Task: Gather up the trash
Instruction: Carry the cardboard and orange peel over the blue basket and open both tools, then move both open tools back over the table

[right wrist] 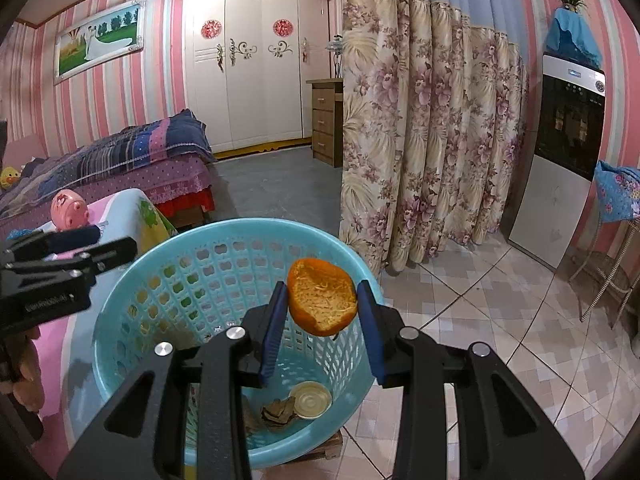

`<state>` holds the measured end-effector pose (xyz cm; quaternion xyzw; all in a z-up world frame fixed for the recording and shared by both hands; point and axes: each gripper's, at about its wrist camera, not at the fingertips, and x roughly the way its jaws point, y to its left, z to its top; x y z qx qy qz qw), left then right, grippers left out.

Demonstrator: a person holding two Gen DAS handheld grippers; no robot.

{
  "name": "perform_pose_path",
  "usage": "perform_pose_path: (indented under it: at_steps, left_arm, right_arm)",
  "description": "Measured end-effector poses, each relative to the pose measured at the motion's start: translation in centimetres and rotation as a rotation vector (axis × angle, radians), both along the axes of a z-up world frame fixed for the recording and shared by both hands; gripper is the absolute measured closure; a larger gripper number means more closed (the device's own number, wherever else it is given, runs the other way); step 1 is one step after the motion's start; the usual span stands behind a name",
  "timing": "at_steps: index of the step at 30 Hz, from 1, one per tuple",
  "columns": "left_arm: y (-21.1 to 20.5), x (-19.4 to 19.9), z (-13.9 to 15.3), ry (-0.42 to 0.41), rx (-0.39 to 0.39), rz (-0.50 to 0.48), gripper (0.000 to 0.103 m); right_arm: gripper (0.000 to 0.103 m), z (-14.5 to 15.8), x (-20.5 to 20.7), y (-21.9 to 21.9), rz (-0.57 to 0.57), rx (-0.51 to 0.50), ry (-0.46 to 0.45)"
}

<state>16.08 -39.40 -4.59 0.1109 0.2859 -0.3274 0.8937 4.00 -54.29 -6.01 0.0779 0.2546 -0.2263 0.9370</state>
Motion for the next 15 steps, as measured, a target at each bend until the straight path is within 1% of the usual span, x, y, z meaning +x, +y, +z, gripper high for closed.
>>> perform_pose_path:
  at_steps: [1, 4, 8, 10, 13, 14, 15]
  left_arm:
    - [0.2, 0.1, 0.2, -0.006, -0.001, 0.014, 0.022]
    - [1.3, 1.0, 0.5, -0.010, -0.012, 0.064, 0.013]
    - [2.9, 2.3, 0.5, 0.019, -0.023, 0.110, 0.013]
    - [3.9, 2.7, 0.7, 0.029, -0.030, 0.134, 0.010]
    - [5.5, 3.0, 1.2, 0.019, -0.036, 0.179, 0.006]
    - [5.8, 3.0, 1.3, 0.016, -0.036, 0.186, 0.006]
    - [6.3, 3.0, 1.4, 0.012, -0.036, 0.196, 0.006]
  right_arm:
    - [0.067, 0.0, 0.1, -0.1, 0.001, 0.001, 0.001]
    - [0.067, 0.0, 0.3, 0.1, 0.005, 0.002, 0.006]
    - [0.067, -0.1, 0.9, 0.1, 0.014, 0.007, 0.010]
    - [0.067, -0.2, 1.3, 0.2, 0.018, 0.015, 0.010]
    - [0.066, -0.2, 1.9, 0.3, 0.029, 0.031, 0.005]
    - [0.064, -0.2, 2.0, 0.4, 0.031, 0.031, 0.005]
    - [0.059, -0.1, 2.2, 0.6, 0.029, 0.026, 0.004]
